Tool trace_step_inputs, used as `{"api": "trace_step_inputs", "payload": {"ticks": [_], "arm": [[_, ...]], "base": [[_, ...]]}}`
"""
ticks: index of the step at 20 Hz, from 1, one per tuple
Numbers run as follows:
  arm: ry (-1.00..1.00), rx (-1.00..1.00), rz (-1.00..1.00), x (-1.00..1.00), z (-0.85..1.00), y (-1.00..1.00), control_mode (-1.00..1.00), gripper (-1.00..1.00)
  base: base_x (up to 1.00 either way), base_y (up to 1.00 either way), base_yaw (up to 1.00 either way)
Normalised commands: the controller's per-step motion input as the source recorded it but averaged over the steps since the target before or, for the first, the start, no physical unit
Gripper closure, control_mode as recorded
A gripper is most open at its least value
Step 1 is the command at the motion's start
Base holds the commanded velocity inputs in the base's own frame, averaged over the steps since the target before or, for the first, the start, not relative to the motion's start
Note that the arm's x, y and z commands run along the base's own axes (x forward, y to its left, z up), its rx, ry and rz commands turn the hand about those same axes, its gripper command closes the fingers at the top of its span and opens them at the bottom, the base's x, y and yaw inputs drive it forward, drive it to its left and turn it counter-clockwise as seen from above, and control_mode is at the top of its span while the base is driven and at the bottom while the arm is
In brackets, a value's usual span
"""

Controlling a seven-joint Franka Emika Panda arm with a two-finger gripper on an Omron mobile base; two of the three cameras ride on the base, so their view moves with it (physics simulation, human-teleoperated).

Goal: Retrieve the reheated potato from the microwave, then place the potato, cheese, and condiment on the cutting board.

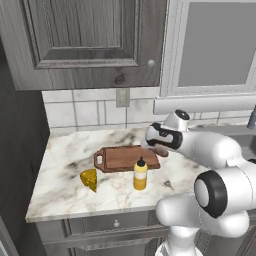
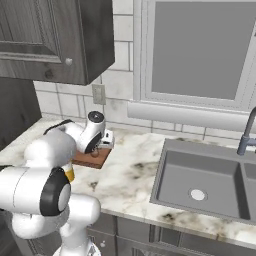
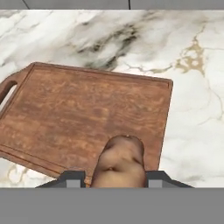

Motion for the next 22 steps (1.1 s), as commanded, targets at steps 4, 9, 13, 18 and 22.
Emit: {"api": "trace_step_inputs", "payload": {"ticks": [4,9,13,18,22], "arm": [[0.03,0.00,0.03,0.37,-0.28,0.15,-1.00,1.00],[0.06,0.00,0.00,0.36,-0.25,0.11,-1.00,1.00],[0.09,0.00,0.00,0.29,-0.33,0.07,-1.00,1.00],[0.00,0.00,0.00,0.33,-0.33,0.00,-1.00,1.00],[0.00,0.00,0.00,0.18,-0.29,0.00,-1.00,1.00]], "base": [[0.00,0.00,0.00],[0.00,0.00,0.00],[0.00,0.00,0.00],[0.00,0.00,0.00],[0.00,0.00,0.00]]}}
